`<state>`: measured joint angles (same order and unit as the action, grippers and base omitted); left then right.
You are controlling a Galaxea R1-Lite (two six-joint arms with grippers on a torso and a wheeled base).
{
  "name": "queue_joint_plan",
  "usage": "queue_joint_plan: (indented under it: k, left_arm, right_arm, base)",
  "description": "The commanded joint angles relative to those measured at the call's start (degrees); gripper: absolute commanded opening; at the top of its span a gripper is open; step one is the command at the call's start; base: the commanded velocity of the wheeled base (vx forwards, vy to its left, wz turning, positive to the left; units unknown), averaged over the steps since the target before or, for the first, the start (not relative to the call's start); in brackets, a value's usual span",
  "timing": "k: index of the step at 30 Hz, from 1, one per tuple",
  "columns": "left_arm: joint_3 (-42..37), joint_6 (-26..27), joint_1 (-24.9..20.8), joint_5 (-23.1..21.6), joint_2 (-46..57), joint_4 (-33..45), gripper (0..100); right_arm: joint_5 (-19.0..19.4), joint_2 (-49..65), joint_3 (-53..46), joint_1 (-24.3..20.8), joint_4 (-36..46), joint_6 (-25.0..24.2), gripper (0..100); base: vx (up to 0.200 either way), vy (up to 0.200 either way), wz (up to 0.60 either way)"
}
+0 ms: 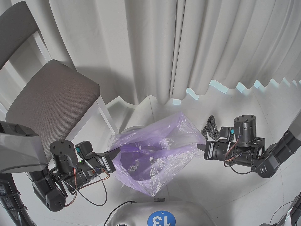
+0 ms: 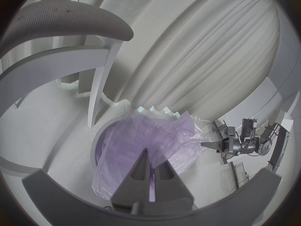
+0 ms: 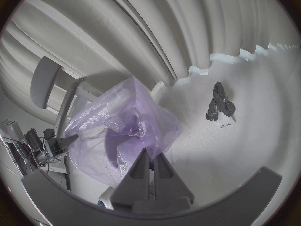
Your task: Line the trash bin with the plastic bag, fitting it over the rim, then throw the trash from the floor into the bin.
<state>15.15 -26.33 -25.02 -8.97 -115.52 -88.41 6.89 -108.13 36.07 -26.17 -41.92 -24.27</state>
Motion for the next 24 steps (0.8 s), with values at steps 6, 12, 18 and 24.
queue_joint_plan:
  k: [6,12,18,24]
  left_arm:
    - [1.6,0.9,4.5,-3.6,6.3,13.8,0]
    - [1.9,5.7,5.8,-6.4,12.7,26.2,0]
    - [2.0,10.7,7.1,-10.5,16.4,36.6,0]
    - [3.2,12.4,7.3,-11.2,18.7,42.7,0]
  right_arm:
    - [1.8,11.0,1.0,2.2,13.1,9.2,0]
    - [4.5,14.1,0.8,2.6,21.9,14.8,0]
    - [5.4,14.0,-0.4,2.3,24.9,18.6,0]
    - [5.5,16.0,-1.4,2.2,28.2,22.3,0]
  base:
    - [0.000,0.000,0.00]
    - [0.000,0.000,0.00]
    - [0.000,0.000,0.00]
    - [0.000,0.000,0.00]
